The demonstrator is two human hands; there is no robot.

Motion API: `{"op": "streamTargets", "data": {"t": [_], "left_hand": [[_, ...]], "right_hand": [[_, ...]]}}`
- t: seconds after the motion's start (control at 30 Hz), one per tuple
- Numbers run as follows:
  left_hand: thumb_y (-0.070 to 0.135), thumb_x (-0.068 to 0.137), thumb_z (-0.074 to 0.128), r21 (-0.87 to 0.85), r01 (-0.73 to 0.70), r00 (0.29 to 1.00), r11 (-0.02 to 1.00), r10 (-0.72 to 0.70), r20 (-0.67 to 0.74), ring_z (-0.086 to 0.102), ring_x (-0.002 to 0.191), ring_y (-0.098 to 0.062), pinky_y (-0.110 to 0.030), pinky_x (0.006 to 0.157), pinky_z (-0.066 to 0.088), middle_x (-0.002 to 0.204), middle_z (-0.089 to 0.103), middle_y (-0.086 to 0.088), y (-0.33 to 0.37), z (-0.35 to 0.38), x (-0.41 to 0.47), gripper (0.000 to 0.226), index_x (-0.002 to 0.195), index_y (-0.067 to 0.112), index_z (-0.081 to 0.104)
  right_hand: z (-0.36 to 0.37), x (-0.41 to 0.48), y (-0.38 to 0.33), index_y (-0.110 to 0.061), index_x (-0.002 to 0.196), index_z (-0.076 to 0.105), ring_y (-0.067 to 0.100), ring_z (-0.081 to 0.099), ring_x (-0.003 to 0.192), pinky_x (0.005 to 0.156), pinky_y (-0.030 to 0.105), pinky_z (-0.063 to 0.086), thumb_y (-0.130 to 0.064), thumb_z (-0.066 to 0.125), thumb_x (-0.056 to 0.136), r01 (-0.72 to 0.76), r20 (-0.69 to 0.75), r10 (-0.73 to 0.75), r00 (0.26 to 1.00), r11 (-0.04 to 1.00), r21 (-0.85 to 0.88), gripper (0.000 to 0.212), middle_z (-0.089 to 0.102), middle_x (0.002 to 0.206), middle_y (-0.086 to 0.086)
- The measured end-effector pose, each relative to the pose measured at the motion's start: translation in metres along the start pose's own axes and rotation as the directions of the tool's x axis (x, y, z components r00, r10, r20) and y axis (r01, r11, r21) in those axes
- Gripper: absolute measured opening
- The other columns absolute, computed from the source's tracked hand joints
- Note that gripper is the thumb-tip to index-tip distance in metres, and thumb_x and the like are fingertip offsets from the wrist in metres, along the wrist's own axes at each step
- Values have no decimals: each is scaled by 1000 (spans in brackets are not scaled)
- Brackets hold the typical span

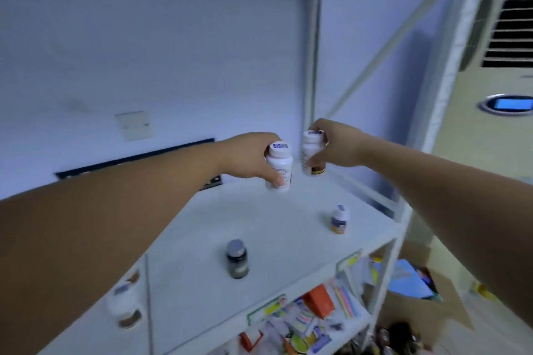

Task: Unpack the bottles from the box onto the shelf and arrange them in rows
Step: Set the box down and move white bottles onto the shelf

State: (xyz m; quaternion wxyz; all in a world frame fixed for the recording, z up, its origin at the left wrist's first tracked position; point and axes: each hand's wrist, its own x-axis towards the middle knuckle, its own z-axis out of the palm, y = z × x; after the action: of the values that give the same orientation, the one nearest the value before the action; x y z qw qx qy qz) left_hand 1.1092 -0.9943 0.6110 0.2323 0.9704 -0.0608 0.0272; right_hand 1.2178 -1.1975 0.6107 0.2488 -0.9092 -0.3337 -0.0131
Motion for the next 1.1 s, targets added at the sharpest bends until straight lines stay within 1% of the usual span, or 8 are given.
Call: {"op": "streamTargets", "data": {"t": [0.07,0.13,0.23,0.43,0.8,0.97,1.03,1.1], "left_hand": [[41,66,86,48,60,998,997,-59,-28,65,94,-13,-35,83,53,101,67,11,-37,-27,-27,45,100,30,59],[40,67,85,80,108,993,991,-104,-54,63,96,-13,-35,86,51,103,66,10,-74,-50,-52,46,102,29,58],[39,69,86,82,183,981,980,-177,-83,62,100,-14,-29,86,47,105,65,10,-131,-70,-88,47,105,27,58],[39,68,86,36,353,930,935,-347,-126,63,101,-15,-43,93,51,106,66,9,-246,-77,-138,47,105,26,59],[33,67,87,-110,597,764,795,-605,-226,63,92,-16,-35,78,54,103,66,10,-401,-28,-154,54,113,28,57],[31,69,84,-129,647,736,751,-660,-153,61,85,-13,-30,72,48,96,65,10,-444,12,-143,44,103,26,57],[28,71,80,-134,651,738,747,-665,-119,57,75,-9,-23,62,40,84,62,11,-455,25,-138,33,93,26,57],[32,72,80,-162,673,715,721,-691,-106,59,81,-9,-24,66,43,90,62,13,-463,34,-136,35,98,30,56]], "right_hand": [[24,25,-44,-33,109,50,16,63,77,57,33,54,-34,83,64,50,40,-51,998,998,26,56,61,96,-6],[50,47,-84,-33,109,50,11,60,73,51,24,49,-34,83,64,96,61,-99,993,994,42,55,60,95,-9],[97,78,-133,-30,110,52,10,58,74,57,24,46,-31,84,65,146,101,-156,983,984,97,55,61,96,-8],[193,129,-204,-31,111,49,14,60,77,54,26,50,-31,83,65,234,236,-264,935,961,147,56,60,96,-6],[353,247,-265,-28,122,46,26,60,93,75,42,59,-18,77,74,348,380,-403,832,914,208,58,57,108,2],[425,276,-273,-26,121,45,22,57,87,58,27,46,-19,75,74,430,454,-476,753,879,208,57,59,105,1],[450,284,-273,-25,121,44,20,56,82,54,26,43,-18,70,76,455,469,-501,727,864,216,52,60,104,2],[469,290,-272,-25,124,43,19,55,79,57,28,45,-16,64,80,472,482,-513,710,855,215,49,61,104,5]]}}
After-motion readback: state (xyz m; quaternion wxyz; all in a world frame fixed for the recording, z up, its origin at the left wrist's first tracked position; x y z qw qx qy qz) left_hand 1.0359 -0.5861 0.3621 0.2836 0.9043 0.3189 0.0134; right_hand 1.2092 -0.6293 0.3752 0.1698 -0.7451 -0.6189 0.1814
